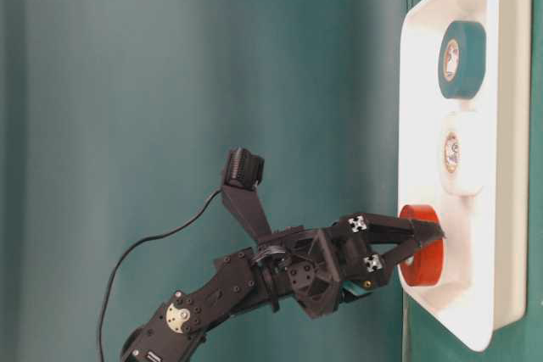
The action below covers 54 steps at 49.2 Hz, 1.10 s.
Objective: Pick up the tape from a random location and place it into the white case.
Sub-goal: 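Carry the orange-red roll with the left gripper over the tray, then lower the orange-red roll into the tray's left side and release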
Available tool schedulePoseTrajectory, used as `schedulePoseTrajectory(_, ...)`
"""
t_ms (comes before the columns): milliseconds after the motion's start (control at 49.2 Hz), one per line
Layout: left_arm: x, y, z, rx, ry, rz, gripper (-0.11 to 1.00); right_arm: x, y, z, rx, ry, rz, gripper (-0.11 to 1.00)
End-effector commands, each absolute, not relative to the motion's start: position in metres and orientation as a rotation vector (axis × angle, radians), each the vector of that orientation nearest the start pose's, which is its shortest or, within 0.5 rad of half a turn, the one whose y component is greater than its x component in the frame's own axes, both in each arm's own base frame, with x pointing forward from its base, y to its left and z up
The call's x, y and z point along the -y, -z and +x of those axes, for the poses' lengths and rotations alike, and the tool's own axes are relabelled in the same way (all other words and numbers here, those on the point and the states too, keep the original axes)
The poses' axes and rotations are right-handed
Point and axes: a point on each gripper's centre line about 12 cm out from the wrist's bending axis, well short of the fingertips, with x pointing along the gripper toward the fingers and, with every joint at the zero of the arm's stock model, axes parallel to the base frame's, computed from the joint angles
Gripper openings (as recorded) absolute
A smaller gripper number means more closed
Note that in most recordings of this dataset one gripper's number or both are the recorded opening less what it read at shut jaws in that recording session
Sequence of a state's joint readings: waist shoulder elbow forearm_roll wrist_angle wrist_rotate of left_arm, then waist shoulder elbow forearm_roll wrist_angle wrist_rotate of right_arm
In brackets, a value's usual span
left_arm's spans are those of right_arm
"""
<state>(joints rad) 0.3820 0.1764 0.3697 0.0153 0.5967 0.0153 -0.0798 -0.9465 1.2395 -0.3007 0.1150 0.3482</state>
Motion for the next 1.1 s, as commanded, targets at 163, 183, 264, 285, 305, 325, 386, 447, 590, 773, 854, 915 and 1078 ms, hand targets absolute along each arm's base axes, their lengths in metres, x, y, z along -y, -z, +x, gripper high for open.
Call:
schedulePoseTrajectory(163,-0.158,-0.16,0.39,-1.094,-0.332,-0.18,0.23,0.019,-0.223,0.19,-0.387,0.122,0.055,0.86)
schedulePoseTrajectory(183,-0.158,-0.159,0.39,-1.096,-0.332,-0.18,0.23,0.019,-0.223,0.19,-0.387,0.122,0.055,0.86)
schedulePoseTrajectory(264,-0.157,-0.159,0.39,-1.095,-0.331,-0.182,0.23,0.019,-0.223,0.19,-0.387,0.122,0.055,0.86)
schedulePoseTrajectory(285,-0.157,-0.159,0.39,-1.095,-0.331,-0.182,0.23,0.019,-0.223,0.19,-0.387,0.122,0.055,0.86)
schedulePoseTrajectory(305,-0.157,-0.159,0.39,-1.095,-0.331,-0.182,0.23,0.019,-0.223,0.19,-0.387,0.122,0.055,0.86)
schedulePoseTrajectory(325,-0.157,-0.16,0.39,-1.094,-0.331,-0.182,0.23,0.019,-0.223,0.19,-0.387,0.122,0.055,0.86)
schedulePoseTrajectory(386,-0.157,-0.159,0.39,-1.097,-0.331,-0.183,0.23,0.019,-0.223,0.19,-0.388,0.122,0.055,0.86)
schedulePoseTrajectory(447,-0.156,-0.16,0.39,-1.096,-0.33,-0.182,0.23,0.019,-0.223,0.19,-0.388,0.122,0.055,0.86)
schedulePoseTrajectory(590,-0.155,-0.16,0.391,-1.094,-0.327,-0.18,0.24,0.019,-0.223,0.19,-0.39,0.122,0.055,0.86)
schedulePoseTrajectory(773,-0.155,-0.161,0.391,-1.085,-0.329,-0.179,0.7,0.019,-0.223,0.19,-0.39,0.122,0.055,0.86)
schedulePoseTrajectory(854,-0.155,-0.162,0.391,-1.084,-0.328,-0.178,0.9,0.019,-0.223,0.19,-0.39,0.122,0.057,0.86)
schedulePoseTrajectory(915,-0.155,-0.161,0.391,-1.085,-0.328,-0.178,0.98,0.019,-0.223,0.19,-0.39,0.122,0.057,0.86)
schedulePoseTrajectory(1078,-0.155,-0.17,0.39,-1.072,-0.328,-0.174,0.97,0.019,-0.223,0.19,-0.39,0.122,0.057,0.86)
